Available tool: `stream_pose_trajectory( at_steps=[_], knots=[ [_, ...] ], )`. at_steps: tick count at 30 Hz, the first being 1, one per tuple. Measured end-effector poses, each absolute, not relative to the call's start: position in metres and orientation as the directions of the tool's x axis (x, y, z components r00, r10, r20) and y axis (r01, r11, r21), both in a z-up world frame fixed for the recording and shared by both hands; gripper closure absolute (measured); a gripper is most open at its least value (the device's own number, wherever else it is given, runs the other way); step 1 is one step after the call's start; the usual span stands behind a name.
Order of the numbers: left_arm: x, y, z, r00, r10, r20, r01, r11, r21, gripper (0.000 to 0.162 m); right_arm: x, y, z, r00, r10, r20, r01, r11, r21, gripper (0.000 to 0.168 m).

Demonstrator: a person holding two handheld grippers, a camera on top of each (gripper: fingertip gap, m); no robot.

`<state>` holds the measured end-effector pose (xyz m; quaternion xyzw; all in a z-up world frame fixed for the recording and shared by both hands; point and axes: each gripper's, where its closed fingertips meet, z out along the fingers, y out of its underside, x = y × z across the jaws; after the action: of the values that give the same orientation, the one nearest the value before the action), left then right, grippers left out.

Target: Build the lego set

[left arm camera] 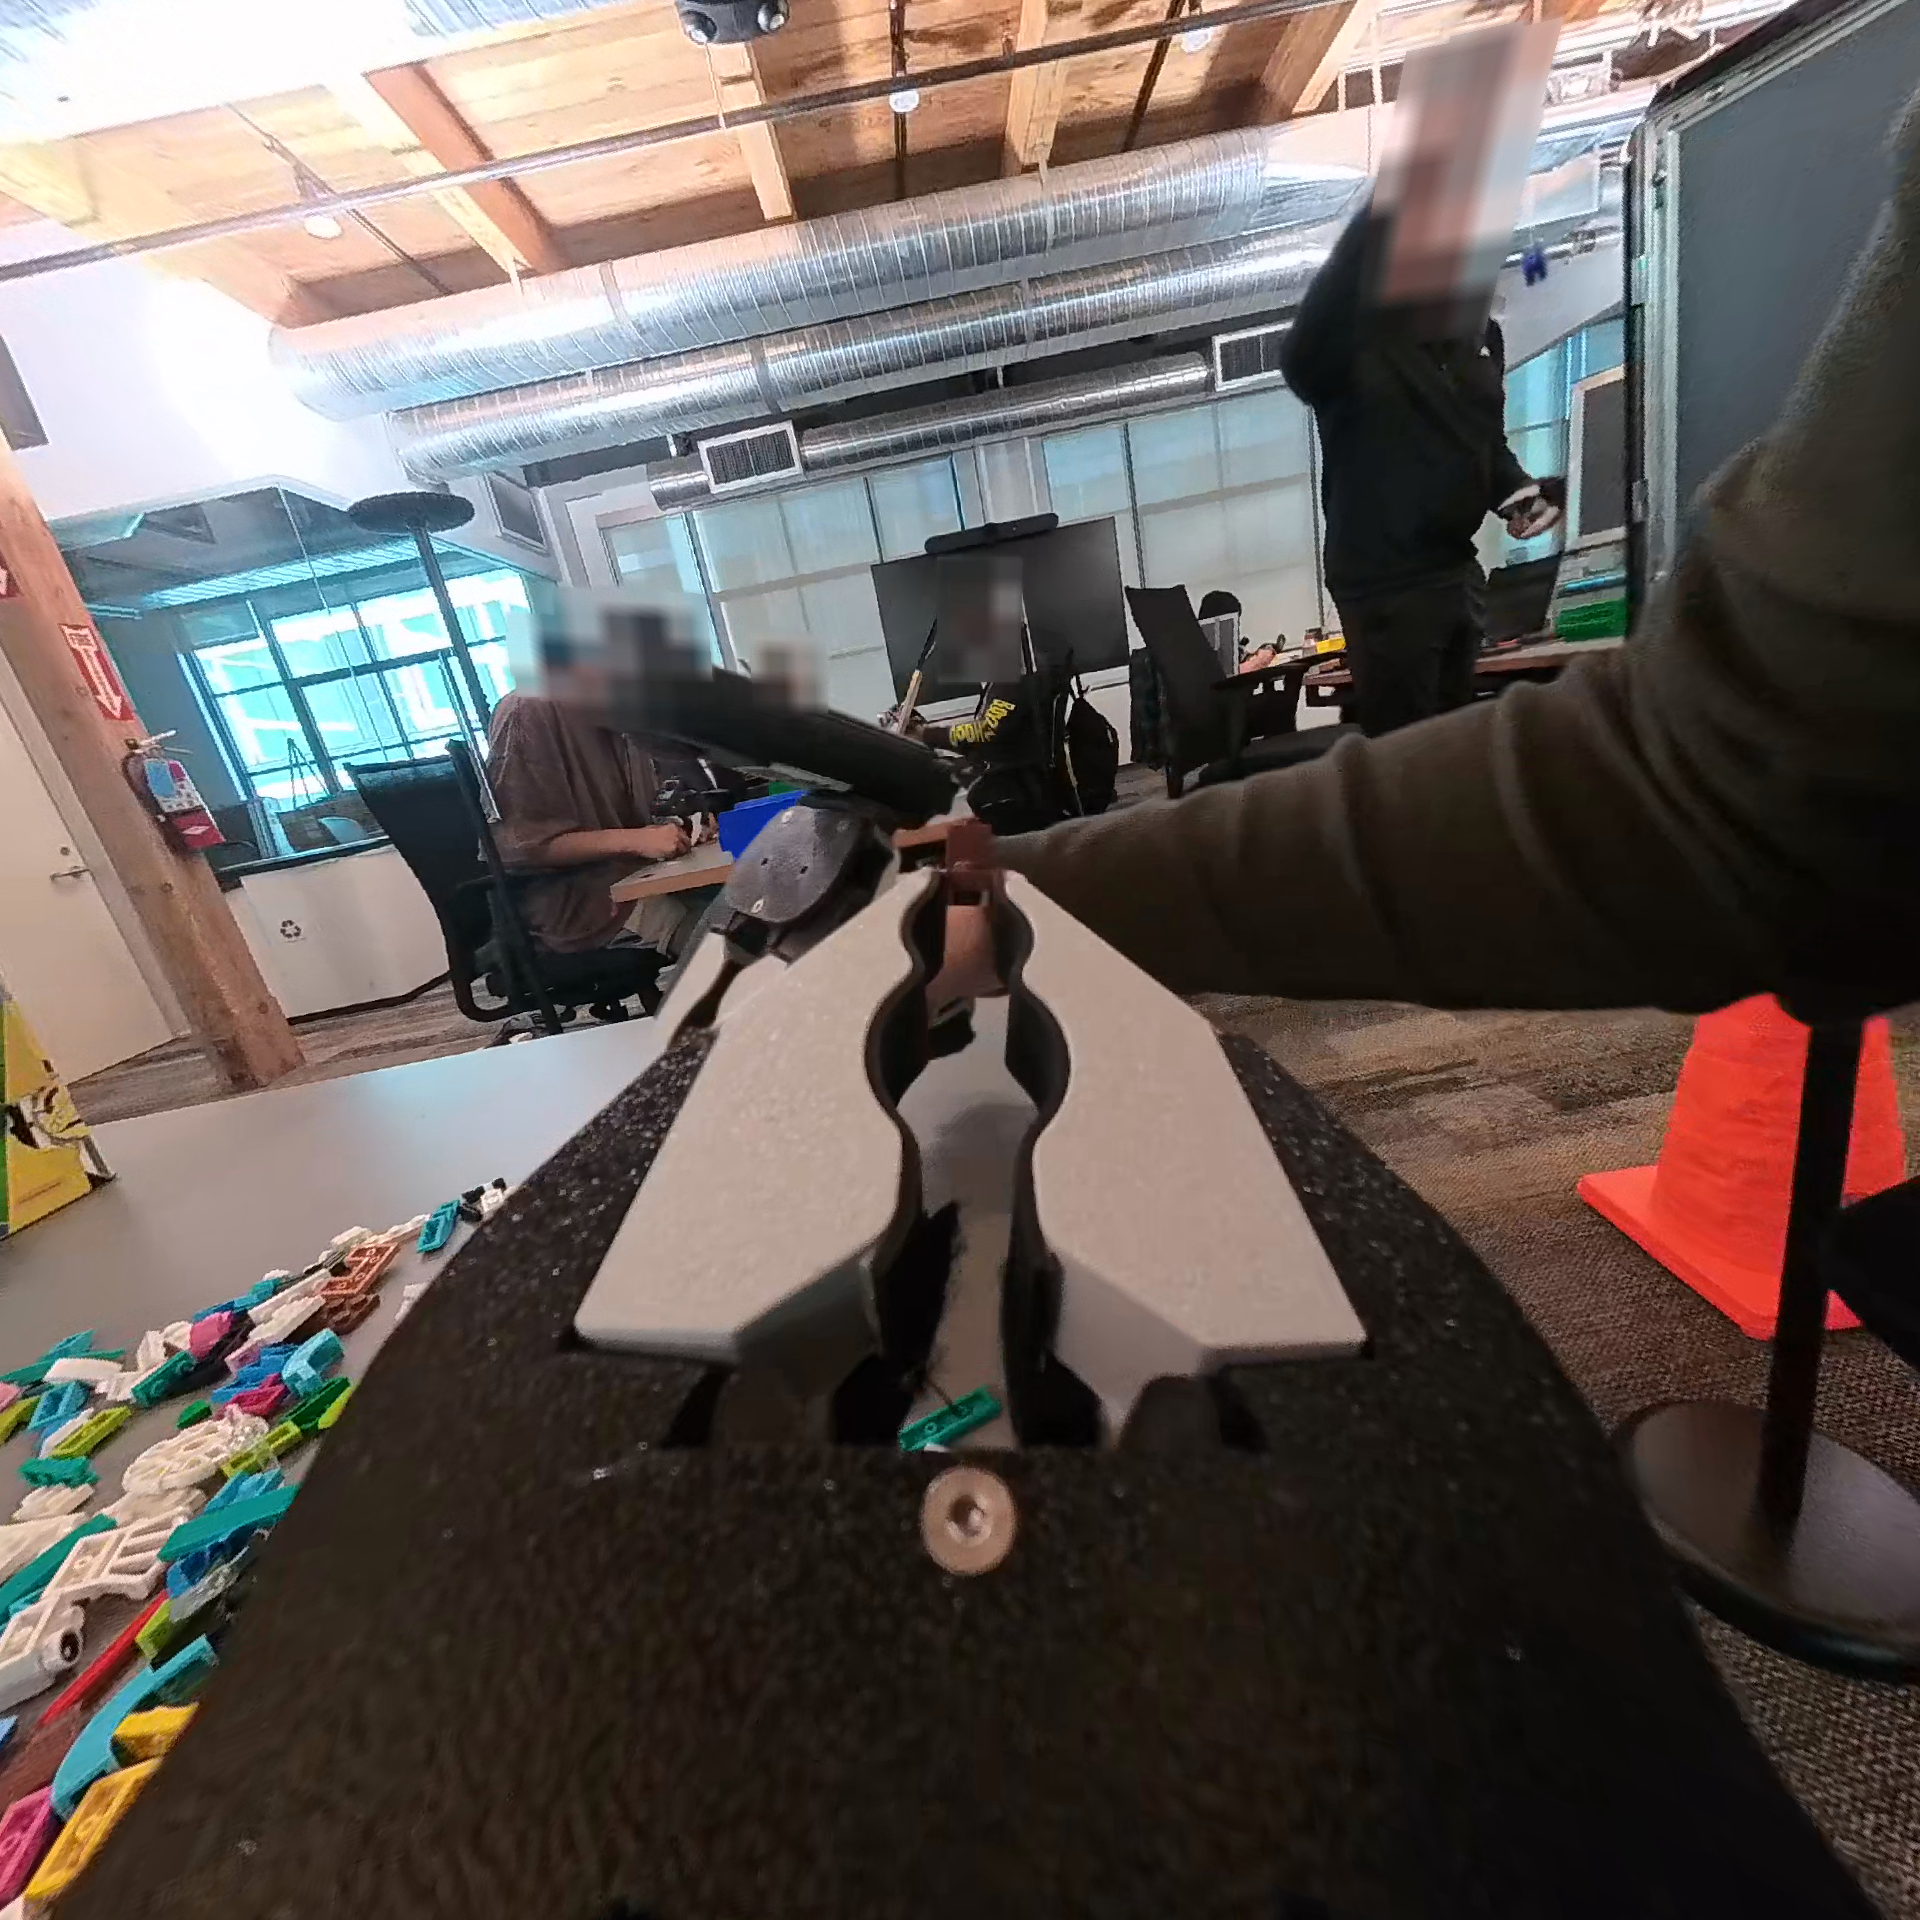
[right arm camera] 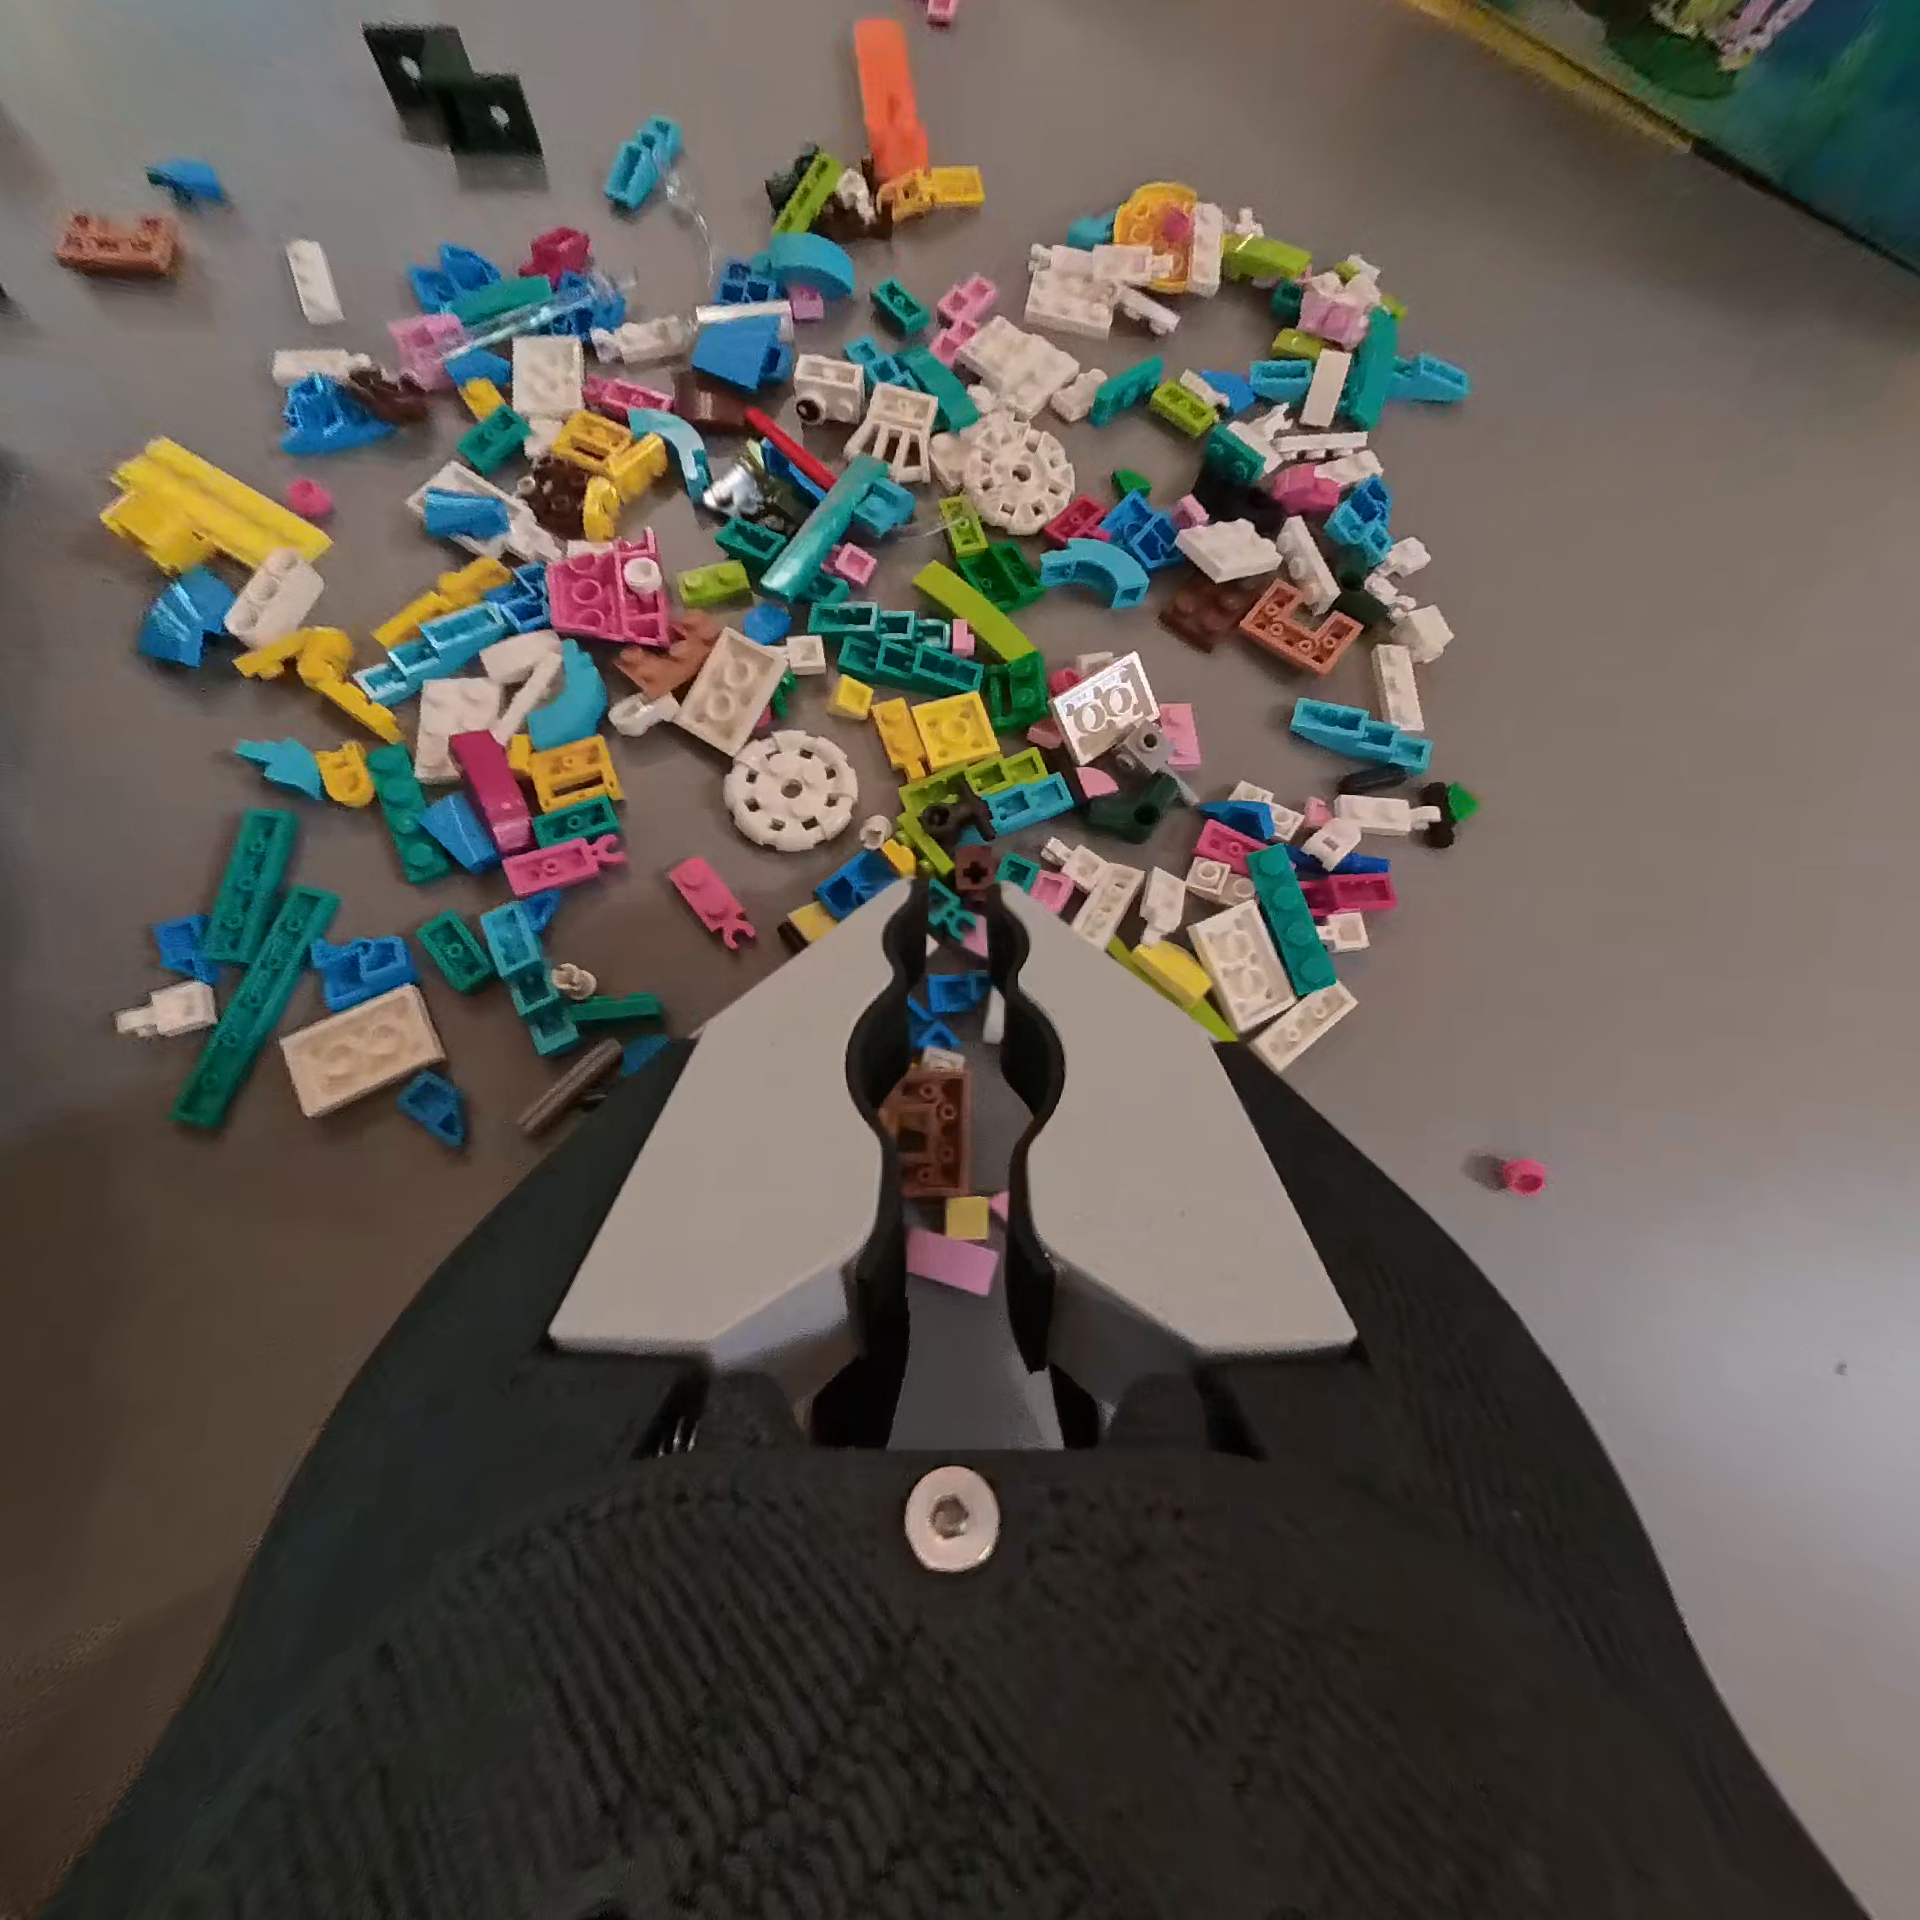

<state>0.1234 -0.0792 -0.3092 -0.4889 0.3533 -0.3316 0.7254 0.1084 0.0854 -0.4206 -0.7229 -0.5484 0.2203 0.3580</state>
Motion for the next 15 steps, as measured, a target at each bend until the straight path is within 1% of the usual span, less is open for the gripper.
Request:
stream_pose_trajectory(
  at_steps=[6,10,13,15],
  knots=[
    [0.124,-0.077,-0.31,0.527,-0.832,-0.174,0.14,0.287,-0.948,0.157,0.109,0.092,-0.43,0.221,0.972,0.074,0.72,-0.112,-0.685,0.157],
    [0.123,-0.078,-0.31,0.523,-0.836,-0.167,0.147,0.281,-0.948,0.157,0.107,0.094,-0.432,0.184,0.982,0.05,0.735,-0.104,-0.67,0.162],
    [0.124,-0.079,-0.31,0.519,-0.839,-0.164,0.149,0.278,-0.949,0.157,0.103,0.09,-0.433,0.159,0.987,-0.004,0.736,-0.121,-0.666,0.162],
    [0.124,-0.079,-0.31,0.517,-0.839,-0.167,0.145,0.278,-0.95,0.156,0.102,0.091,-0.434,0.154,0.988,-0.002,0.738,-0.117,-0.665,0.162]
  ],
)
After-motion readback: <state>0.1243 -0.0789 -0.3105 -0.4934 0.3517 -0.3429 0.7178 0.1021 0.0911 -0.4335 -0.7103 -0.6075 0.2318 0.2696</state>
